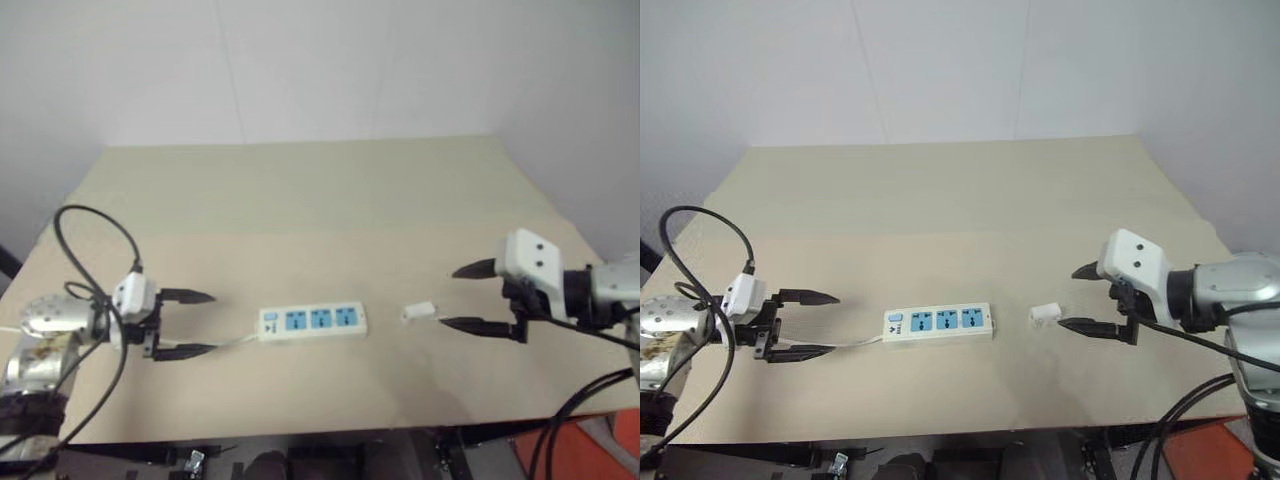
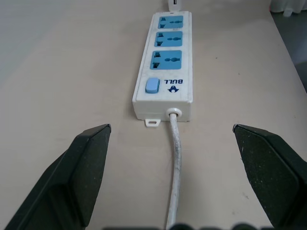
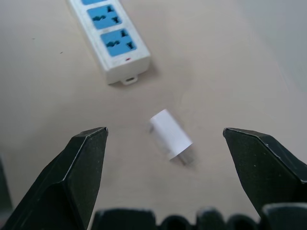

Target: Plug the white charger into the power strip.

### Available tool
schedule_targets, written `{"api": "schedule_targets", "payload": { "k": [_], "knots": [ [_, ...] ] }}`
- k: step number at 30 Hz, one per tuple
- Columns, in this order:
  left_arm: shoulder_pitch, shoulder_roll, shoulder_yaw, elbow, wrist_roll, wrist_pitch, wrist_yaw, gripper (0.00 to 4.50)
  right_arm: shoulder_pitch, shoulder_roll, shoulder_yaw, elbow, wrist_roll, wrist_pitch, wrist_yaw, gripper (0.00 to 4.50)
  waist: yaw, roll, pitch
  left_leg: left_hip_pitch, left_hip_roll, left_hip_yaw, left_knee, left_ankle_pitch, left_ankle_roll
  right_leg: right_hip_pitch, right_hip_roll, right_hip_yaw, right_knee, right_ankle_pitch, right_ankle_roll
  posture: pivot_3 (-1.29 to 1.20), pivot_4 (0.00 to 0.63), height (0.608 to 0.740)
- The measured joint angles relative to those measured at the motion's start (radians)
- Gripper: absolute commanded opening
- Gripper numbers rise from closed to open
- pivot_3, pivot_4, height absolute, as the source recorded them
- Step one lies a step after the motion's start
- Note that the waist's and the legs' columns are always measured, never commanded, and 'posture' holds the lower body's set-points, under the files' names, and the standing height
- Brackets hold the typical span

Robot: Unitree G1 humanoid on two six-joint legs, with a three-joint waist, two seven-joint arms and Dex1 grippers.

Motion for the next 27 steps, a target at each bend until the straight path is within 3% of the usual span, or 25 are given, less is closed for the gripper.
{"api": "schedule_targets", "payload": {
  "k": [27],
  "knots": [
    [0.041, -0.003, -0.003, -0.046, 0.021, 0.016, 0.083, 4.46, 0.099, -0.09, 0.012, 0.021, 0.074, -0.084, -0.128, 4.5, 0.004, -0.002, 0.001, 0.0, 0.0, 0.002, 0.0, 0.0, 0.0, 0.0, 0.0, 0.0, -0.001, 0.0, 0.0, 0.0, 0.15, 0.74]
  ]
}}
